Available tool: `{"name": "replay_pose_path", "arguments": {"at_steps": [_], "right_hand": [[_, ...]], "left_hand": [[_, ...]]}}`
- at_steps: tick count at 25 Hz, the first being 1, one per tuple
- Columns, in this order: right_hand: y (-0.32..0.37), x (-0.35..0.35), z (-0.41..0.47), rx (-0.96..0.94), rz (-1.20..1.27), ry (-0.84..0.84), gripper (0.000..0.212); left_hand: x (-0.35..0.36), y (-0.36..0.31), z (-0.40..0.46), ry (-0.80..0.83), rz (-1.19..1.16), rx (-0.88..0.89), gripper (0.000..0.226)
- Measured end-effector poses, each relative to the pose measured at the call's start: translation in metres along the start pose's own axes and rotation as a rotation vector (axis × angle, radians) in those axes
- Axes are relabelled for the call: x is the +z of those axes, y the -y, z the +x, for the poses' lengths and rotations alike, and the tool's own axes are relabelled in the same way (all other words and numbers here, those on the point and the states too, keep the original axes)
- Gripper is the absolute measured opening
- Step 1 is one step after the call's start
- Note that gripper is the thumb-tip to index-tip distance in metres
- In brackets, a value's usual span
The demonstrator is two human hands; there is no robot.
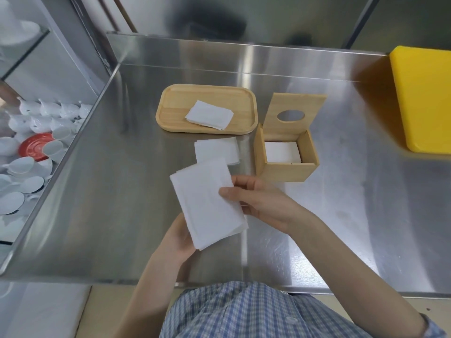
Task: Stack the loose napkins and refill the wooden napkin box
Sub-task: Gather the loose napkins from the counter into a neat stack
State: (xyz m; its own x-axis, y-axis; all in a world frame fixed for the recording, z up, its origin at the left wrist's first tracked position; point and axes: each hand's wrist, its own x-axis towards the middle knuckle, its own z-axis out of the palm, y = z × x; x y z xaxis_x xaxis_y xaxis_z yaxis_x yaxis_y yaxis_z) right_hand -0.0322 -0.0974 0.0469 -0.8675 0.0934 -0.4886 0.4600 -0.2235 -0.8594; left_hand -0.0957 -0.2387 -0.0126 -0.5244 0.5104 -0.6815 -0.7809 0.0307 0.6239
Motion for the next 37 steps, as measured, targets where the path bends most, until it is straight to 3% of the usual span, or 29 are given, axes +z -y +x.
{"name": "replay_pose_path", "arguments": {"at_steps": [4,8,13,18,22,29,34,37], "right_hand": [[-0.032,0.0,0.021,0.071,-0.231,-0.243,0.025],[-0.046,-0.003,0.027,0.083,-0.217,-0.33,0.018],[-0.049,-0.004,0.031,0.093,-0.262,-0.36,0.009],[-0.046,-0.003,0.042,0.104,-0.348,-0.327,0.013],[-0.033,-0.007,0.056,0.065,-0.383,-0.337,0.011],[-0.008,-0.022,0.098,-0.058,-0.84,-0.43,0.023],[-0.003,-0.028,0.13,-0.162,-1.477,-0.346,0.035],[-0.006,-0.031,0.151,-0.168,-1.655,-0.315,0.031]], "left_hand": [[-0.004,-0.002,0.007,0.122,-0.058,0.01,0.035],[-0.007,0.0,0.009,0.205,-0.012,0.032,0.038],[-0.007,-0.001,0.01,0.204,-0.05,0.027,0.043],[-0.019,0.003,0.019,0.099,0.069,0.054,0.023],[-0.027,-0.008,0.025,0.072,0.056,0.057,0.02],[-0.038,-0.03,0.041,0.027,0.02,0.051,0.02],[-0.042,-0.037,0.051,0.012,0.001,0.027,0.02],[-0.044,-0.04,0.057,0.003,-0.01,0.019,0.02]]}}
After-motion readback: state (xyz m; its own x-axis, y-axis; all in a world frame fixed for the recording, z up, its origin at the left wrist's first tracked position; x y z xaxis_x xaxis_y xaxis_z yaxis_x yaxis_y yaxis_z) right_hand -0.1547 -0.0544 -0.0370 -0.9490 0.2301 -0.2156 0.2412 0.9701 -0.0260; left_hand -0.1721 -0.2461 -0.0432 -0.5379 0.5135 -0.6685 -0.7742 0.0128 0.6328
